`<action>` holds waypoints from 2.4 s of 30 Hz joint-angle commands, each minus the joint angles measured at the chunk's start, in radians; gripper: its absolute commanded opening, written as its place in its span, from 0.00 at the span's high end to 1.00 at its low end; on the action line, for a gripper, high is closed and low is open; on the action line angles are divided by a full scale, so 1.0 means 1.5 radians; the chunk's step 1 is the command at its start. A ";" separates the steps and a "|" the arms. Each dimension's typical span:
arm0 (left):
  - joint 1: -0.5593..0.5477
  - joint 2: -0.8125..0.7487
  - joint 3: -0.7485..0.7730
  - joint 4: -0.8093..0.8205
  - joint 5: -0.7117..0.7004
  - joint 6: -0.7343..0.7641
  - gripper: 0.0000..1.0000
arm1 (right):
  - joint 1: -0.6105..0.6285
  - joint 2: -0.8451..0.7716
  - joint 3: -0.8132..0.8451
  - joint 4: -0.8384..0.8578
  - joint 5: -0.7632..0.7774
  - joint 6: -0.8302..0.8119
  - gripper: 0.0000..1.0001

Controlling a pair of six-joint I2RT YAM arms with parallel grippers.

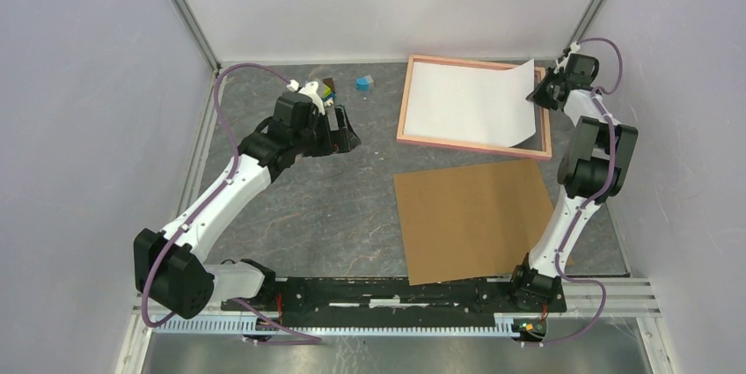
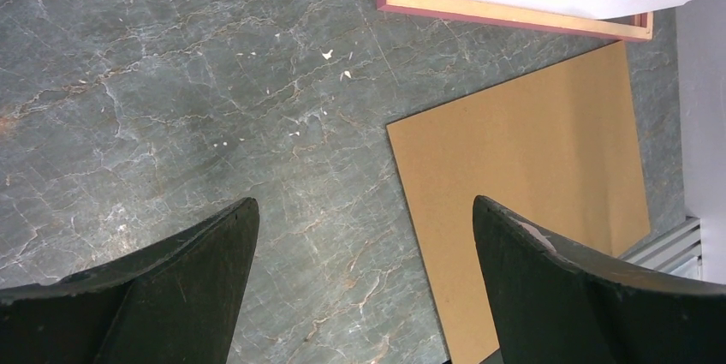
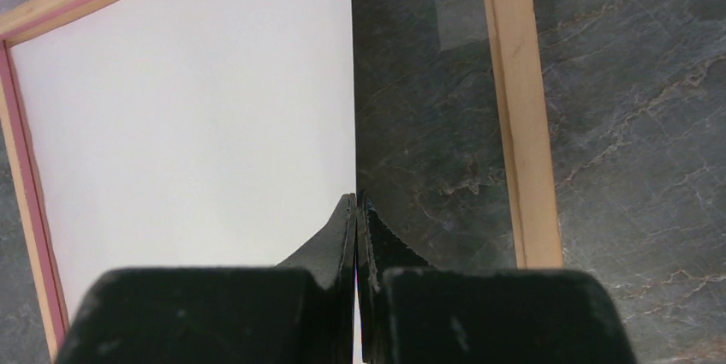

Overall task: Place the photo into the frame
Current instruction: Turn over the photo from the photo frame, then pick up the photo frame item at the center of the board.

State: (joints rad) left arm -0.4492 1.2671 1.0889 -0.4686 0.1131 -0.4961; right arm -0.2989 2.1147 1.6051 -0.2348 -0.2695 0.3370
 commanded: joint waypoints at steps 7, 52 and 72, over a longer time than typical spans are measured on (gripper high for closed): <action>-0.002 0.002 -0.007 0.031 0.020 0.023 0.00 | 0.006 -0.010 0.069 -0.028 0.030 -0.037 0.71; -0.304 0.153 -0.332 0.435 0.026 -0.433 0.00 | -0.153 -0.582 -0.718 0.035 0.100 -0.065 0.02; -0.274 0.255 -0.373 0.647 0.100 -0.518 0.00 | -0.152 -0.575 -0.818 0.076 -0.070 -0.048 0.07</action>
State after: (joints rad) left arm -0.8806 1.6005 0.5594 0.4229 0.2443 -1.2232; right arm -0.5304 1.2163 0.4377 -0.0479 -0.2813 0.2390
